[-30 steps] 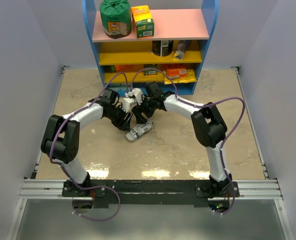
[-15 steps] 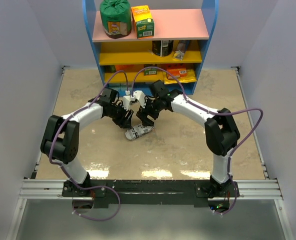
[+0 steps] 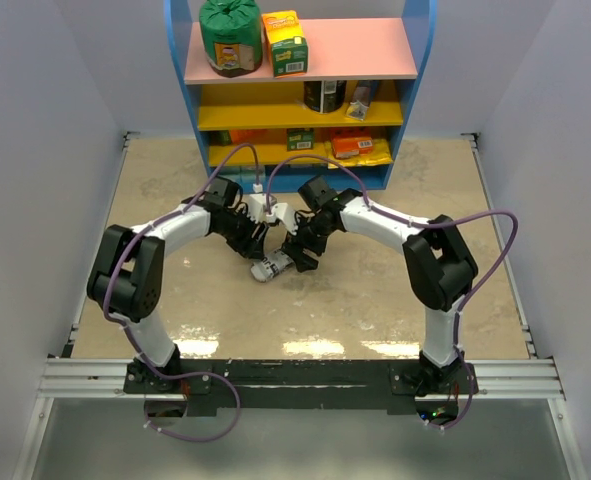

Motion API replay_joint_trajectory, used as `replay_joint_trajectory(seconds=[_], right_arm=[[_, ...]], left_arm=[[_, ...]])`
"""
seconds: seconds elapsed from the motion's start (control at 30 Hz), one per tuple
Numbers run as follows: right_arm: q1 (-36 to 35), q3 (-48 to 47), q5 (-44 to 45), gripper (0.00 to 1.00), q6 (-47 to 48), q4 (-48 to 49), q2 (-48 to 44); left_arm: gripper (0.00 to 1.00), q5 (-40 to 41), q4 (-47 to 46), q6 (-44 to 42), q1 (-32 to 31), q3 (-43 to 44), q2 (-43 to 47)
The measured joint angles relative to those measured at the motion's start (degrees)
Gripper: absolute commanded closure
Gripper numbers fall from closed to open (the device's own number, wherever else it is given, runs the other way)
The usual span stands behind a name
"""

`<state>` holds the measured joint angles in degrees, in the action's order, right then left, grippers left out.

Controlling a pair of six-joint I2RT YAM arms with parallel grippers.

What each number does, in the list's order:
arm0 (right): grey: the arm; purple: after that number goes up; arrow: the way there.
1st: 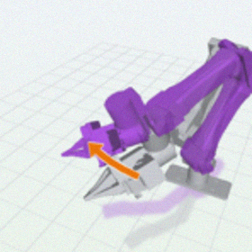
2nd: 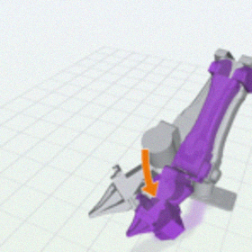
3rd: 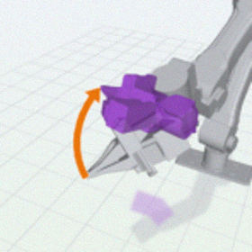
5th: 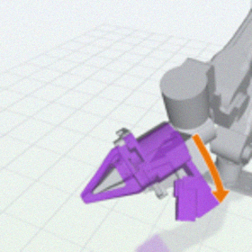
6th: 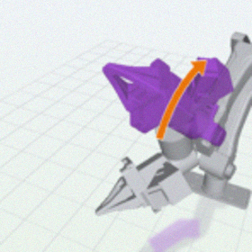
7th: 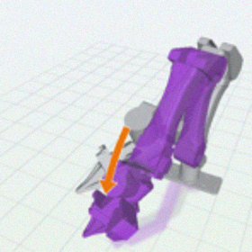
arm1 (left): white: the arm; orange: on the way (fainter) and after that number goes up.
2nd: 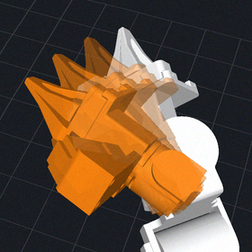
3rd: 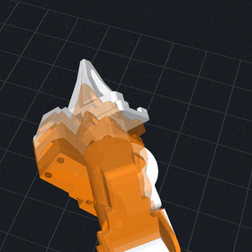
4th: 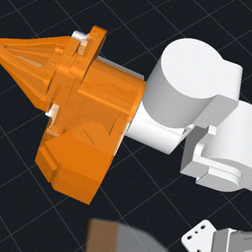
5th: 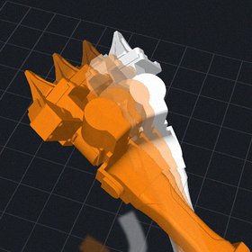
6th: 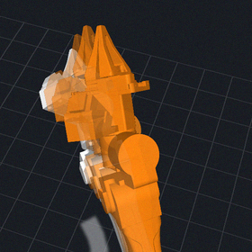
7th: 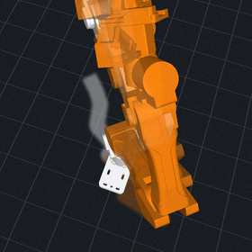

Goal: Organize the sunglasses
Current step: Adjust the case with sunglasses at the center of the board.

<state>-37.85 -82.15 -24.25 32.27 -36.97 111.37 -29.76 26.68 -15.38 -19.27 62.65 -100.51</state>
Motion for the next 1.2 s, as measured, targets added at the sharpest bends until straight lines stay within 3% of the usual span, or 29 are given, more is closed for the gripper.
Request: replay_joint_trajectory(seconds=[0.47,0.8,1.2], right_arm=[[3.1,1.0,4.2,0.15,-5.9,5.7,-2.2],[13.3,2.0,5.4,0.15,-9.5,13.2,-10.0],[13.0,5.7,3.8,0.16,-9.3,13.1,-9.1]], left_arm=[[0.43,-2.8,4.9,-1.0,-0.9,2.2,-1.7],[0.44,-12.2,10.8,-10.8,-10.3,2.2,-1.2],[0.43,-11.1,8.3,-11.1,-9.7,1.8,5.2]])
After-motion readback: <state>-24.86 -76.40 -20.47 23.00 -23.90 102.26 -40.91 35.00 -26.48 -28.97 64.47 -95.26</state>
